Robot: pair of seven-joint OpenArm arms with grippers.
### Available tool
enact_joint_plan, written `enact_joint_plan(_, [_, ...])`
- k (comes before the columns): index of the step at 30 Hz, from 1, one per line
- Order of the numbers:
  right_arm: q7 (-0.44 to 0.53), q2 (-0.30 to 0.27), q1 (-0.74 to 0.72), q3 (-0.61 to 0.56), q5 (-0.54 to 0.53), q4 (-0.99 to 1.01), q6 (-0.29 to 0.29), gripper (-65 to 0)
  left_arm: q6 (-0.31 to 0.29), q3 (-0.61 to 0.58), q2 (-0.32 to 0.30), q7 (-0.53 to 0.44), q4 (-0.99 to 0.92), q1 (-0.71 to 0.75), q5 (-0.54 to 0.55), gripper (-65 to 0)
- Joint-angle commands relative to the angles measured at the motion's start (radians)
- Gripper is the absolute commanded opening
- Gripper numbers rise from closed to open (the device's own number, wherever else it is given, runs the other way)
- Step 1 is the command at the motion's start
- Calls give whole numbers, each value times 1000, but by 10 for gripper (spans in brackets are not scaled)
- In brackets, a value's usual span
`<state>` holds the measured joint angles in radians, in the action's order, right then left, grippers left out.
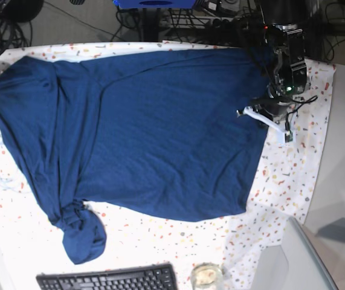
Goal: Layout the t-shirt on the table in an organized manner, then fold the t-shirt properly
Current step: 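Release the left gripper and regrasp the shirt edge further along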
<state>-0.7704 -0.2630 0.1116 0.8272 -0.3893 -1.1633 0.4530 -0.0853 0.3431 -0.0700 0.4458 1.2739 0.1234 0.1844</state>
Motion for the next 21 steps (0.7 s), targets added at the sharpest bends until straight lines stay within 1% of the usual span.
enact_joint_plan(1, [16,-25,-6,5,-7,-19,-1,-650,9,4,-11,3,-7,-9,-26,-650])
enact_joint_plan(4, [16,-25,-6,13,-7,-19,-1,-650,11,6,-24,-34,-52,-4,-49,-650])
enact_joint_plan(6, [16,-25,-6,11,-7,-19,-1,-650,11,6,-40,-55,-76,-1,-44,-650])
enact_joint_plan(9, [16,-25,-10,5,-7,-19,-1,-650,12,11,-47,-66,-81,-1,-44,-650])
enact_joint_plan(13, [12,-22,-16,-1,-7,-17,-1,-650,12,106,-40,-61,-64,-1,-50,-650])
enact_joint_plan(16, [13,-23,-28,-73,-7,-16,-7,-650,11,153,-40,-61,-66,-4,-46,-650])
enact_joint_plan(19, [15,-20,-29,-95,-7,-19,-78,-650,11,159,-44,-61,-64,-3,-44,-650])
enact_joint_plan(20, [15,-19,-29,-95,-9,-19,-96,-650,9,159,-44,-63,-64,-3,-44,-650])
enact_joint_plan(21, [15,-19,-29,-95,-9,-19,-101,-650,8,158,-46,-63,-64,-6,-44,-650])
